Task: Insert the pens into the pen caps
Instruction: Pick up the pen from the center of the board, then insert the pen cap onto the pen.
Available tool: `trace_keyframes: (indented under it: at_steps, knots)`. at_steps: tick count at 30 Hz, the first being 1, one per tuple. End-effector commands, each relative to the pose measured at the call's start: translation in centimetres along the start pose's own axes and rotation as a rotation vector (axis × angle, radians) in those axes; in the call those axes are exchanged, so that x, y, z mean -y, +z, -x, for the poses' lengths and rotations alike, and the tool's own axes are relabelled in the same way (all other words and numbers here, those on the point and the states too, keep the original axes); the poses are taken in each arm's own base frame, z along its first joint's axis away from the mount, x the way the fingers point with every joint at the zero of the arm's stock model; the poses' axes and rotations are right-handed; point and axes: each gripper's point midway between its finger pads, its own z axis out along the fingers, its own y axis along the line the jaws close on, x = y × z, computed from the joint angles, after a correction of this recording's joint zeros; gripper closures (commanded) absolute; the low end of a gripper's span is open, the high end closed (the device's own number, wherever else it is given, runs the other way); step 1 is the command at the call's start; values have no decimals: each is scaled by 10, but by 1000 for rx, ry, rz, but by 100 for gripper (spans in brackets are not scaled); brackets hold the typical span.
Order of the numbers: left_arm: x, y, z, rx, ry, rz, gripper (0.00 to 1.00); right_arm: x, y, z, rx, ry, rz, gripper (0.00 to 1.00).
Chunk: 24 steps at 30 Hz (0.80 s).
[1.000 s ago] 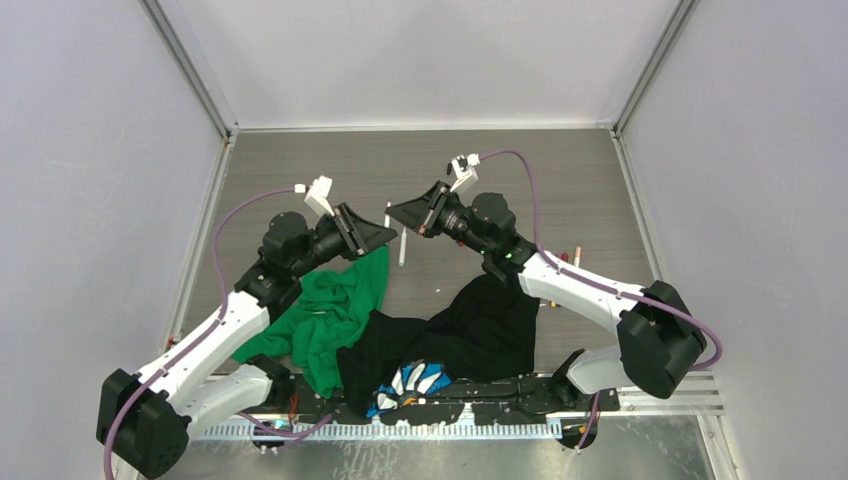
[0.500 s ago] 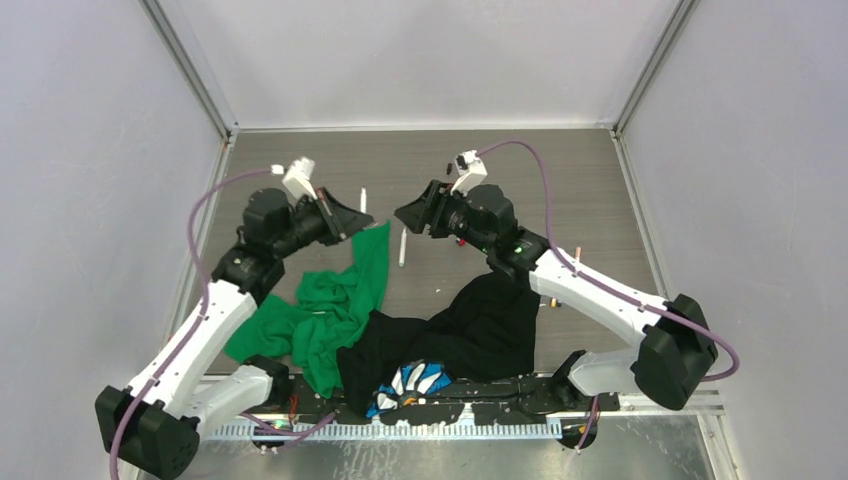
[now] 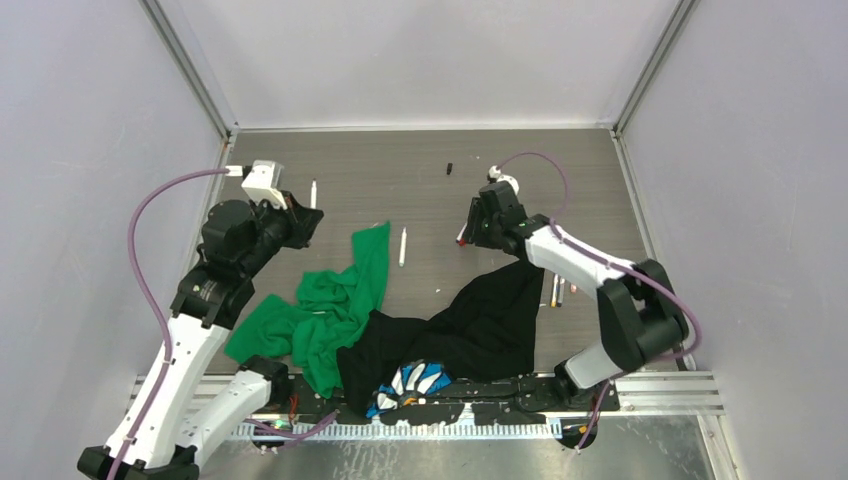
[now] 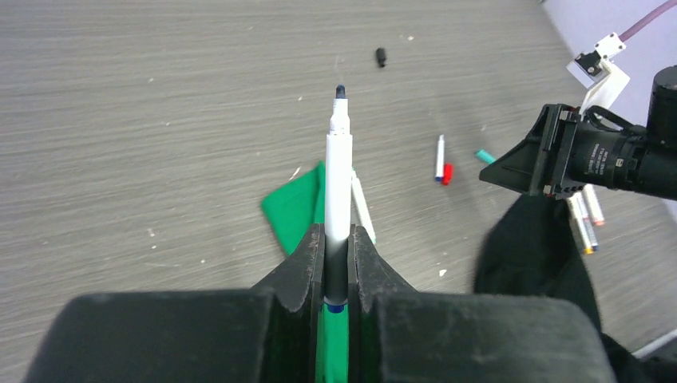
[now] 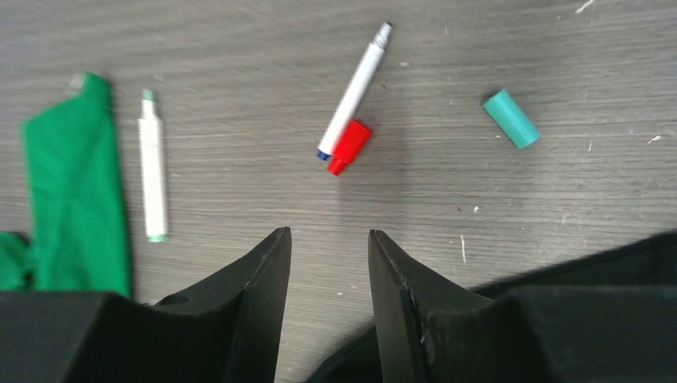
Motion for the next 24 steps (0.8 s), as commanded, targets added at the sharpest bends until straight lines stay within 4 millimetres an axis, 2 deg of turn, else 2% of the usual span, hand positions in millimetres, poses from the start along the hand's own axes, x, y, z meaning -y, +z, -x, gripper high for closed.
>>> trace_keyframes:
  at_steps: [1,6,14,24]
  knots:
    - [-16,-1,-4,-3,74,70,100,9,17,9,-3,-75,-95,55]
    - [-16,-1,-6,-4,73,64,100,19,38,12,-6,-97,-176,57]
    - [-15,-2,-7,-6,77,57,100,15,65,11,-35,-106,-184,57]
    - [-15,-1,-8,-11,81,56,100,15,77,10,-50,-110,-192,58]
